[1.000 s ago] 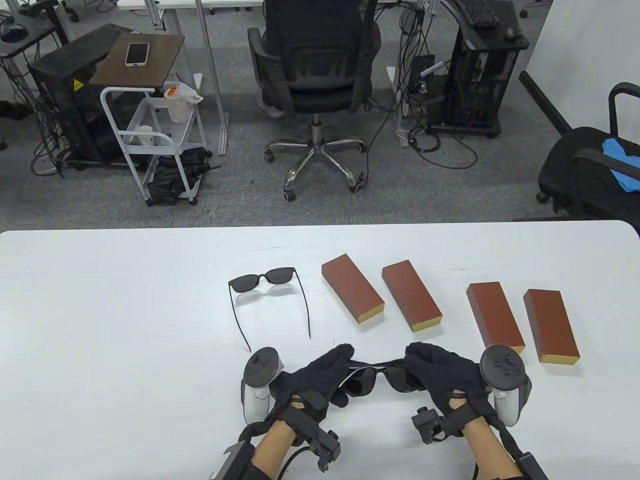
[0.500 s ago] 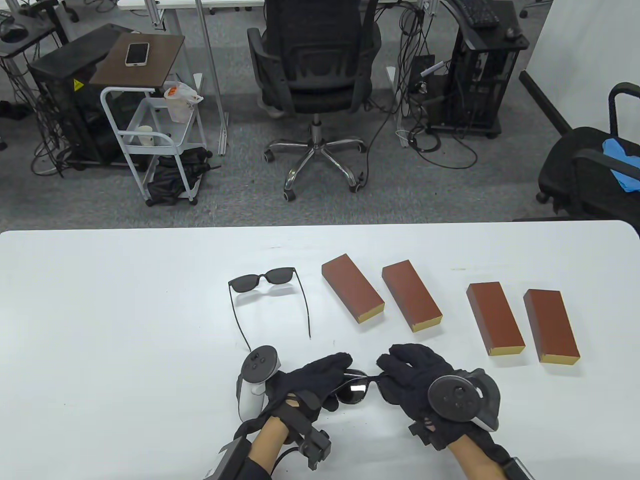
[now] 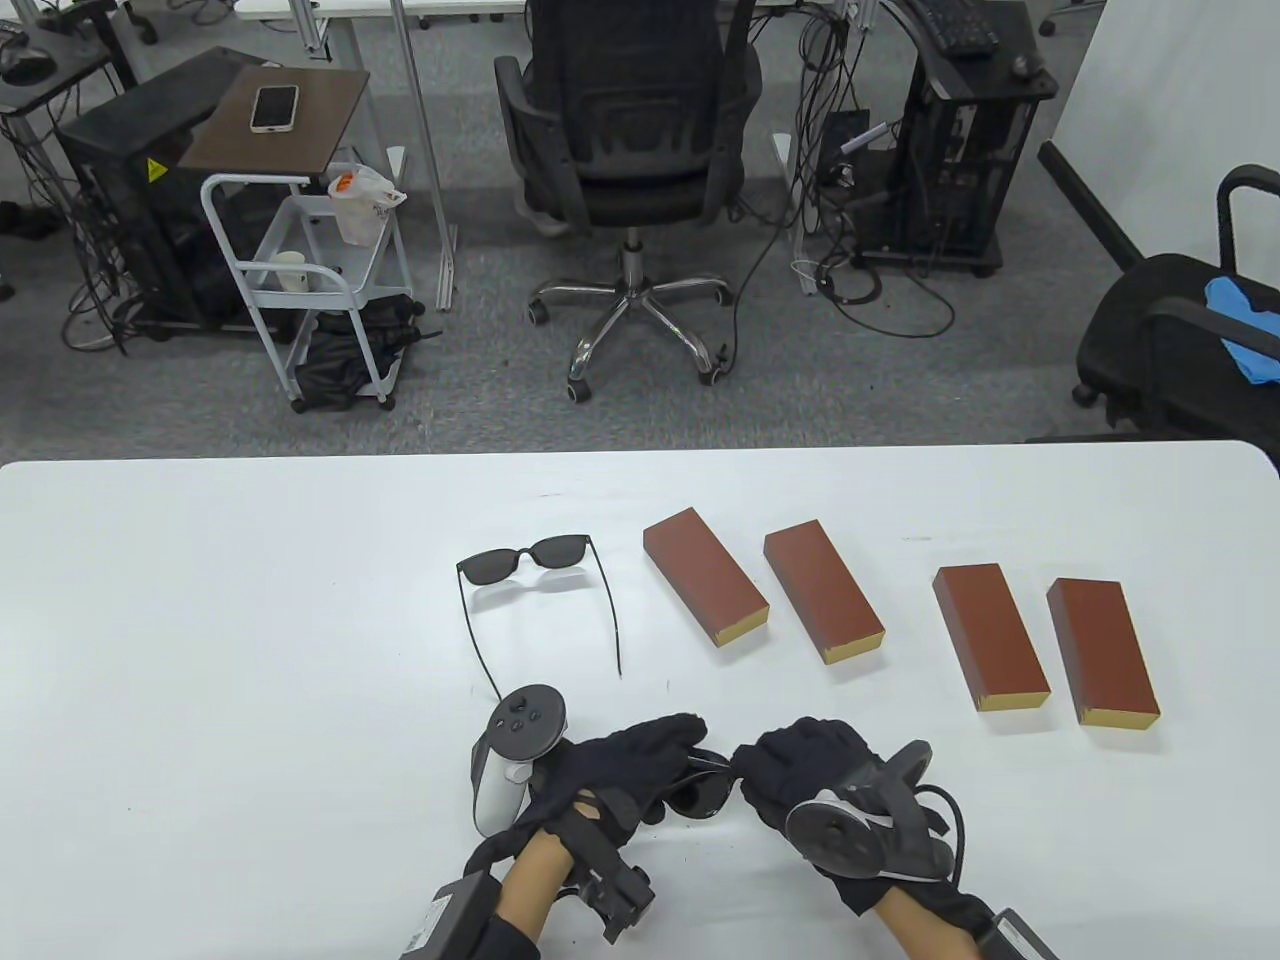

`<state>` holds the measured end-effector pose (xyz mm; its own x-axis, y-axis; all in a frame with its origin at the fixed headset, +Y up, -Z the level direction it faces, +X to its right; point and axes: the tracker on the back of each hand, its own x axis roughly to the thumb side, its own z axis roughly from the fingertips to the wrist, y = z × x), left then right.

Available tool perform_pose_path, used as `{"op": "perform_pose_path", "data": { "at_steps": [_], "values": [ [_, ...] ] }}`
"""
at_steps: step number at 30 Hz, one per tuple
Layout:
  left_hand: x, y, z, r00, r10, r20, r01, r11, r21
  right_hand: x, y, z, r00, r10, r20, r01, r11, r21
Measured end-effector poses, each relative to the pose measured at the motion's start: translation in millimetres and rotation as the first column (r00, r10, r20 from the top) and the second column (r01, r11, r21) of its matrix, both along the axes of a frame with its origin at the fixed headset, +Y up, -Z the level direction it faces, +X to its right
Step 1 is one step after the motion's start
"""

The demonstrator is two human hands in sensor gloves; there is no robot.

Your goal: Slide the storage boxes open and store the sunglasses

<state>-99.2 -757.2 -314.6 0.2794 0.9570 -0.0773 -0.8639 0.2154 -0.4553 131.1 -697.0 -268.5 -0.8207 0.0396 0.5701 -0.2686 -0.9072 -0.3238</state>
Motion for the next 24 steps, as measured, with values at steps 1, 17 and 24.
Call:
{"op": "perform_pose_path", "data": {
  "at_steps": [1, 17, 24],
  "values": [
    [-2, 2, 0, 0.999, -0.035, -0.026, 0.035, 0.999, 0.022, 0, -1, 0, 1.0, 0.005, 0.004, -0.005, 1.0, -0.006],
    [-31, 30, 1, 0.824, -0.431, -0.368, 0.54, 0.793, 0.283, -21, -46, -7, 0.976, 0.204, -0.071, -0.216, 0.922, -0.321],
    [-31, 32, 0, 0.811, -0.444, -0.38, 0.562, 0.772, 0.297, -17, -52, -10, 0.982, 0.187, -0.04, -0.189, 0.917, -0.352]
  ]
}}
